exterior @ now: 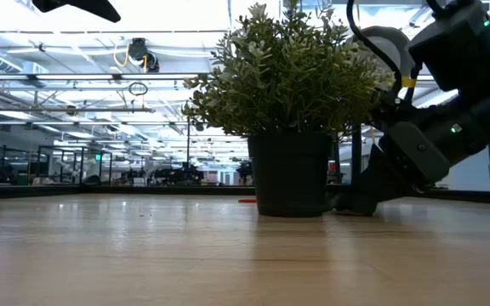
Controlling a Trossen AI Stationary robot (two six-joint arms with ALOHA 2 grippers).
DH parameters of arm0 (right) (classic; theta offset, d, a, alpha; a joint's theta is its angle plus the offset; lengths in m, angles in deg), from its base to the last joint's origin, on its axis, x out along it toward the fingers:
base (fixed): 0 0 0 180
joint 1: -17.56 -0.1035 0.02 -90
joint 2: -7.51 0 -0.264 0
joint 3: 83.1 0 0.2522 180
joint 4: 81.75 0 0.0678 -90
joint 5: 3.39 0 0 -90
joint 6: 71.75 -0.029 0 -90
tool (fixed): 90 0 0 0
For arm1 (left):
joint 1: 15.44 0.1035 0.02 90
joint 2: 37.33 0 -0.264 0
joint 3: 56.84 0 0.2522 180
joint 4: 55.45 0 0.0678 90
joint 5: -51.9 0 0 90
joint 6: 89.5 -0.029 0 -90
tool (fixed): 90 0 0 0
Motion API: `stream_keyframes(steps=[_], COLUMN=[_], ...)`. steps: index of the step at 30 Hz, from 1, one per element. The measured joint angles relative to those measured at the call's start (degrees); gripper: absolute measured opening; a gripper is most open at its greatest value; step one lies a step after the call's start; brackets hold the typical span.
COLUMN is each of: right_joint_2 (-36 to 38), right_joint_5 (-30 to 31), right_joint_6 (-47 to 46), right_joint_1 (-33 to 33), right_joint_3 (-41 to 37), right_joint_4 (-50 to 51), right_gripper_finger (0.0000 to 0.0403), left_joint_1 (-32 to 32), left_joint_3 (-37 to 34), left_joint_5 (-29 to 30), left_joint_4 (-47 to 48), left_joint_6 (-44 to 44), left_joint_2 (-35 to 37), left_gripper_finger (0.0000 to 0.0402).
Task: Pick and place rubber bands into bin
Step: Put the black rubber band into the blue bin
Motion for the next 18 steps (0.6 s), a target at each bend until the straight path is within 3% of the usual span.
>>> stream_keyframes(steps=[9, 18], right_joint_2=[-0.1, -0.1], right_joint_5=[0.1, 0.1], right_joint_6=[-2.3, -2.1], right_joint_1=[0.6, 0.8], right_joint_3=[0.1, 0.0], right_joint_4=[1.8, 2.1], right_gripper_finger=[0.0164, 0.0072], left_joint_1=[0.0, 0.0], left_joint_3=[0.0, 0.0], left_joint_5=[0.0, 0.0], left_joint_4=[0.0, 0.0], left_joint_6=[-0.3, -0.4], left_joint_2=[0.0, 0.0], left_gripper_finger=[0.0223, 0.0223])
